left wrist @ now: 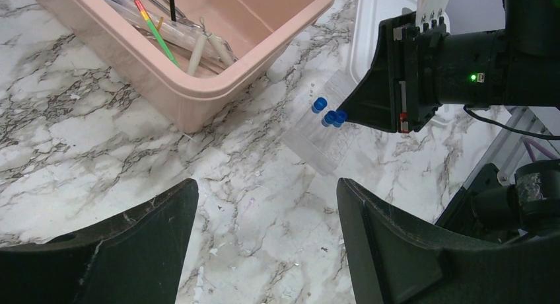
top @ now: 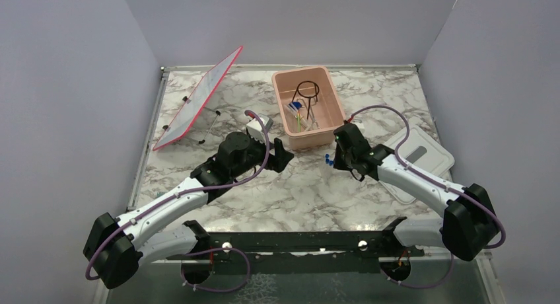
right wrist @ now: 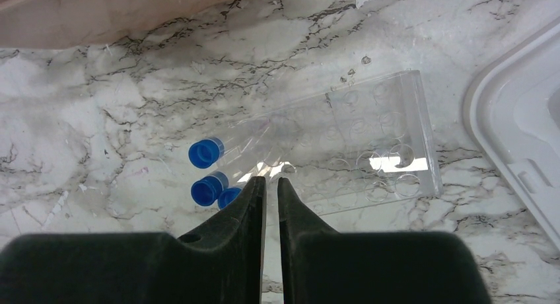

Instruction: Organize the chemistry lab equipment

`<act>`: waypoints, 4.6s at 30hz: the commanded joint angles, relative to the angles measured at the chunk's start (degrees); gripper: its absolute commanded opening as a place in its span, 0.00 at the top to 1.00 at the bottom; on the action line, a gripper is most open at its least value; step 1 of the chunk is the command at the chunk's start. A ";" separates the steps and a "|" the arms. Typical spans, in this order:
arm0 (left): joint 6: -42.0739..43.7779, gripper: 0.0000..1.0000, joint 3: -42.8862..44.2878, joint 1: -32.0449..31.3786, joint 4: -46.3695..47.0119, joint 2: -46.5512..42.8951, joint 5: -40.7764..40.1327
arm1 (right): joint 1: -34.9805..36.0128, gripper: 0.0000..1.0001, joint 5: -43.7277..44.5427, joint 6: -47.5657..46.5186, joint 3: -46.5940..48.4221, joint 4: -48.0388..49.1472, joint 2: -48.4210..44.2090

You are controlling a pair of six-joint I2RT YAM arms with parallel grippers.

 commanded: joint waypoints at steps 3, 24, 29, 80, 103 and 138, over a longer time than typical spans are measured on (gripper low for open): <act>-0.69 0.20 -0.34 0.11 1.95 -1.02 0.20 | -0.19 0.82 1.37 0.06 2.46 -1.08 -1.80; -0.56 0.20 -0.24 0.11 1.91 -0.76 -0.02 | -0.13 0.79 -4.23 -2.46 4.31 -3.03 -0.33; -0.69 0.21 -0.23 0.11 2.26 -0.27 0.45 | -0.19 0.80 -5.56 -3.18 4.01 -5.20 0.04; -1.13 0.20 -0.59 0.10 1.69 -1.30 0.11 | -0.15 0.73 -4.33 -4.33 5.94 -2.68 -1.56; 0.30 0.20 1.66 0.10 -3.08 -4.70 -2.95 | -0.16 0.70 7.77 -2.25 10.73 -9.73 -7.43; 5.76 0.19 6.96 0.28 -14.43 -8.37 -11.22 | -34.16 0.54 5.74 4.80 14.94 -2.13 23.00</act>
